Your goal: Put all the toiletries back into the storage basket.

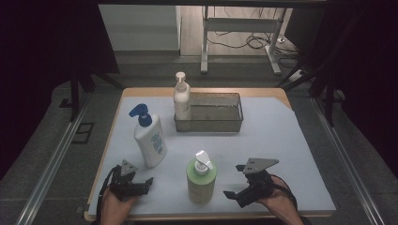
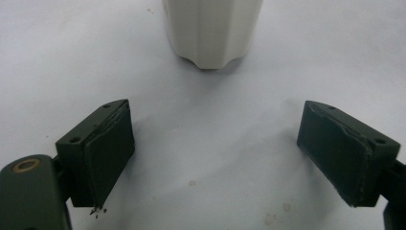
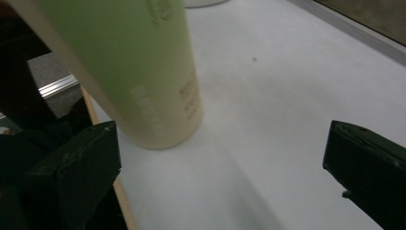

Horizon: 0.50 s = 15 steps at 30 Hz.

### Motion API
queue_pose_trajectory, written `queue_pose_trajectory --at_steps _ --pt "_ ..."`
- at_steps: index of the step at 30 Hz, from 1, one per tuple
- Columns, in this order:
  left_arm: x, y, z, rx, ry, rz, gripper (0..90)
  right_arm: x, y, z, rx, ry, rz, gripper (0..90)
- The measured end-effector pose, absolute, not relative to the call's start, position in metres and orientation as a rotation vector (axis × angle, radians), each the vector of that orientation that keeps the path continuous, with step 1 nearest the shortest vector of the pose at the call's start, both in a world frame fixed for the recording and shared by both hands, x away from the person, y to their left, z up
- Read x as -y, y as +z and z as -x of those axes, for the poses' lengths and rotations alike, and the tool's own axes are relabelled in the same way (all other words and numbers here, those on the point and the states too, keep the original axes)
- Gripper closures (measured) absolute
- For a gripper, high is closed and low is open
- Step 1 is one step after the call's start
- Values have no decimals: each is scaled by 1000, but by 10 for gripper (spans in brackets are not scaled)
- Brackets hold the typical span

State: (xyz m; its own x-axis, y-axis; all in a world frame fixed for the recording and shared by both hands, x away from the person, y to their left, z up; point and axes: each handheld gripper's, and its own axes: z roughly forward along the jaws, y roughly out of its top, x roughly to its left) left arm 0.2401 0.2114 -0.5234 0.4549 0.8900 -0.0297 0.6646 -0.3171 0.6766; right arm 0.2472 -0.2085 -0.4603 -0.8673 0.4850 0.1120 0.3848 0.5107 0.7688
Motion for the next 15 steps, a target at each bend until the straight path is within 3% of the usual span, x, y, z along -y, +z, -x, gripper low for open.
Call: queue_pose_trajectory --at_steps 15 --pt "-211 -523 -240 -1292 468 -2084 122 168 -449 -238 -2690 1267 -607 0"
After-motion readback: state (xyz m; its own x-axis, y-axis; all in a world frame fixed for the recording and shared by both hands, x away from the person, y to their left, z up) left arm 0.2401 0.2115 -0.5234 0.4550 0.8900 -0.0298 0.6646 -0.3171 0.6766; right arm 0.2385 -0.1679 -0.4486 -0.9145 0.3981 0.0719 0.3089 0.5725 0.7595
